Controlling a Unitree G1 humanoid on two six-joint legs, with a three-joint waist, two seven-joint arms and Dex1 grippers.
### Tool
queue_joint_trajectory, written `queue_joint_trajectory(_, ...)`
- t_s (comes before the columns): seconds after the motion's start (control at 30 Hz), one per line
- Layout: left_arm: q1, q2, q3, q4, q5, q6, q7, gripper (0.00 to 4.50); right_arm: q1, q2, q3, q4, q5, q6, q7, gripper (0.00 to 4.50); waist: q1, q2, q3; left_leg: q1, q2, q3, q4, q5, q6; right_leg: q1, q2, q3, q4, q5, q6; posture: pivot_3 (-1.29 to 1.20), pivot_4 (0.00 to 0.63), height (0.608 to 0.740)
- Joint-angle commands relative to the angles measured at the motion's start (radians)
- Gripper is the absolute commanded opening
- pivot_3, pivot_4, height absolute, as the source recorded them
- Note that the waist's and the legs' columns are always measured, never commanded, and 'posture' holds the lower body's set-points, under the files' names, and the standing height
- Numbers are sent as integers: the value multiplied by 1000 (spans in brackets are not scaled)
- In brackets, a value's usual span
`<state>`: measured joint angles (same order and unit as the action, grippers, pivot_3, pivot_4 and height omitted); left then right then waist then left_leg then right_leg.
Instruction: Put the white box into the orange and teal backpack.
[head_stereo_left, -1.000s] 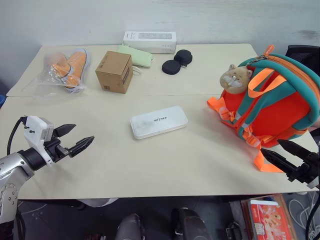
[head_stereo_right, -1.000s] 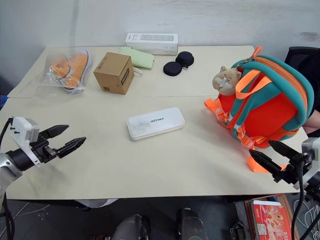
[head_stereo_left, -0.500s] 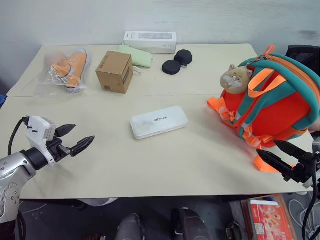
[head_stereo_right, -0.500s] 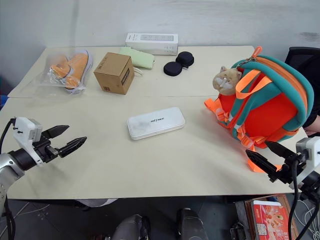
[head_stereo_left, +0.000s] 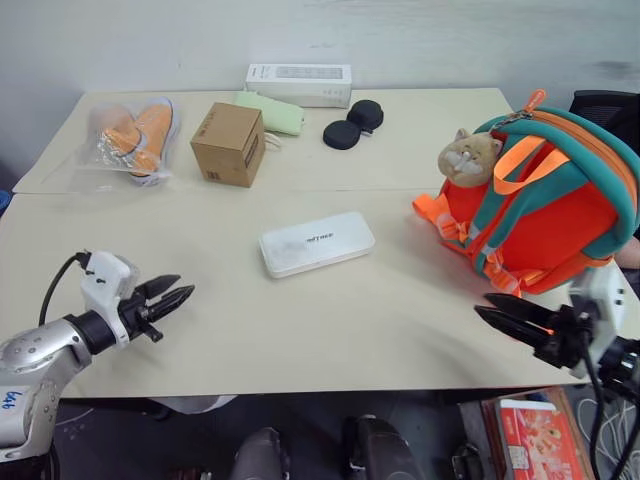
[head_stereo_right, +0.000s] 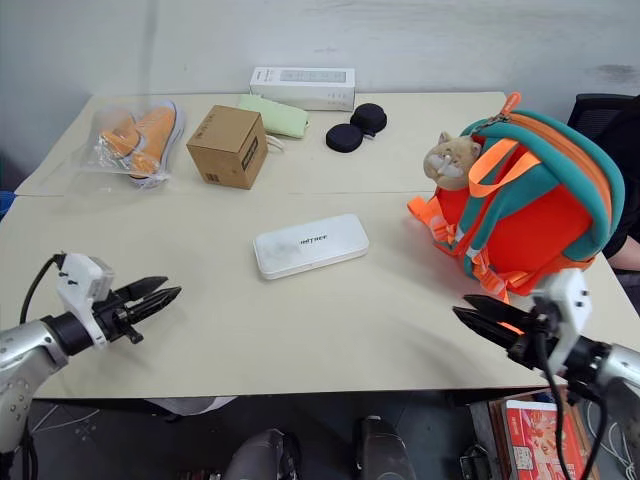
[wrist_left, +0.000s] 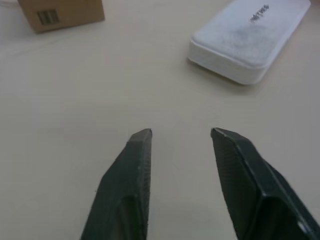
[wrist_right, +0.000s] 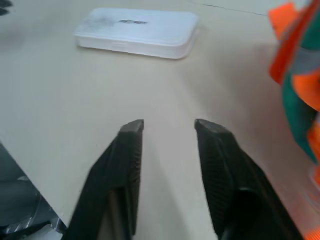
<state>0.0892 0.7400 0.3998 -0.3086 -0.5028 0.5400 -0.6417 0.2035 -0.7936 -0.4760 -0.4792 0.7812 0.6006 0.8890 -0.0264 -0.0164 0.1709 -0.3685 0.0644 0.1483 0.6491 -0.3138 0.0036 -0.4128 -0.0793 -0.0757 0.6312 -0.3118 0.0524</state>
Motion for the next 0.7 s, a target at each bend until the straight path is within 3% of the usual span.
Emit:
queue_joint_trajectory(0.03, -36, -14, -55, -26, 48, -31, 28, 524, -112, -20, 126, -28, -45, -5, -9, 218, 0, 0, 0, 0, 0, 0, 0, 0, 0, 0, 0, 0, 0, 0, 0, 0, 150, 740)
queue_joint_trajectory(0.1, -67, -27, -102, -15, 79, -37, 38, 15, -207, -7, 212, 12, -85, -8, -22, 0, 0, 0, 0, 0, 0, 0, 1, 0, 1, 0, 0, 0, 0, 1, 0, 0, 150, 740)
queue_joint_trajectory(0.33, -248, -92, -190, 46, 90, 60, 109, 15, -596, 110, 507, 293, -322, -37, -95, 0, -1, 0, 0, -2, 0, 0, 3, 5, -5, -1, 0, 0, 3, 1, -1, 0, 150, 740)
queue_joint_trajectory(0.47, -309, -122, -249, 76, 104, 83, 108, 15, -751, 176, 589, 507, -434, -111, -89, 0, -2, 0, 0, -3, -1, 2, 3, 6, -6, -3, 0, 0, 4, 1, -1, 0, 150, 740)
queue_joint_trajectory(0.7, -419, -192, -344, 181, 168, 83, 138, 15, -985, 309, 606, 896, -569, -206, -164, 0, -3, -1, 1, -4, 0, 3, 9, 7, -5, -4, 0, 0, 9, 1, -1, 0, 150, 740)
